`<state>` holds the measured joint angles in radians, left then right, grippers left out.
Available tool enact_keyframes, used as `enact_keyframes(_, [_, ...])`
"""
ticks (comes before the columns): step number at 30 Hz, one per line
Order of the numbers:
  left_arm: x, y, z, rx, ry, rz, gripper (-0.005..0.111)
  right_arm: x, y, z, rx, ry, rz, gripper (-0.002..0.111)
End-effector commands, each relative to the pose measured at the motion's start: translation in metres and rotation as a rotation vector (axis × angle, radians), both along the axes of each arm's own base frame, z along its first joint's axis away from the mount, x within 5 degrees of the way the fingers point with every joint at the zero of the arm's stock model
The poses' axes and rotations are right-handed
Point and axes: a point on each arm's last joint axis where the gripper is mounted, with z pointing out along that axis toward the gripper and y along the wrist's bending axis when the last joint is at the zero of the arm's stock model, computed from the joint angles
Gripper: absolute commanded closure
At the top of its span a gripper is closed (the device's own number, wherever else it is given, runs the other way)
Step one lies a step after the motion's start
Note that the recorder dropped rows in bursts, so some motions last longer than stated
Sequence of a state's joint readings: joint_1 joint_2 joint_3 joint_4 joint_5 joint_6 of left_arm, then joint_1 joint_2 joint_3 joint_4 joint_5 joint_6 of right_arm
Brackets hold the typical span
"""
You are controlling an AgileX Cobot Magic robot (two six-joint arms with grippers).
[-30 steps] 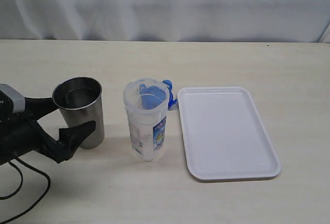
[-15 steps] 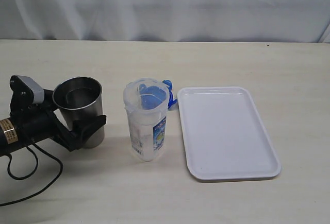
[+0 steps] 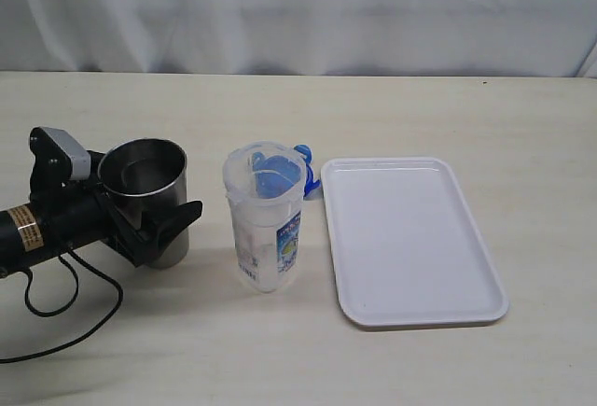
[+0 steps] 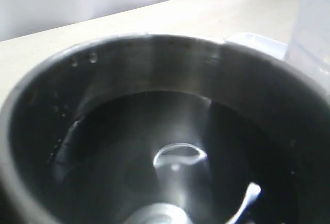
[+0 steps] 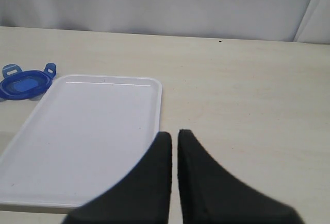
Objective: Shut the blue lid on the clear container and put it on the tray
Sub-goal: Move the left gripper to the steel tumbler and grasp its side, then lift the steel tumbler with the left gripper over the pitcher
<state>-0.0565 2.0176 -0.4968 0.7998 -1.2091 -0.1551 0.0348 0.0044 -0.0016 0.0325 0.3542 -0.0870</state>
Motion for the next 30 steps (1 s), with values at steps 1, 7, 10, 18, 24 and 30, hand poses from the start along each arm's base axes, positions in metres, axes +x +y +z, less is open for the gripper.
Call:
enact_keyframes(1, [0.0015,-0.001,0.0016,-0.017,-0.005,0.005,0.006,0.0001,0.0002,0.0008,0.002,-0.016,0.003,0.104])
enact_keyframes(7, [0.001,-0.0014,0.0016,-0.018,-0.003,-0.002,0.006,0.0001,0.0002,0.0008,0.002,-0.016,0.003,0.104])
enact_keyframes(10, [0.0008,-0.0016,0.0016,-0.018,-0.003,-0.005,0.006,0.0001,0.0002,0.0008,0.002,-0.016,0.003,0.104])
enact_keyframes(18, [0.001,-0.0014,0.0016,-0.018,-0.003,-0.003,0.006,0.0001,0.0002,0.0008,0.002,-0.016,0.003,0.104])
enact_keyframes(24, [0.001,-0.0014,0.0016,-0.018,-0.003,-0.003,0.029,0.0001,0.0002,0.0008,0.002,-0.016,0.003,0.104])
enact_keyframes(30, [-0.0002,-0.0025,0.0014,-0.015,-0.003,-0.021,0.075,0.0001,0.0002,0.0008,0.002,-0.016,0.003,0.104])
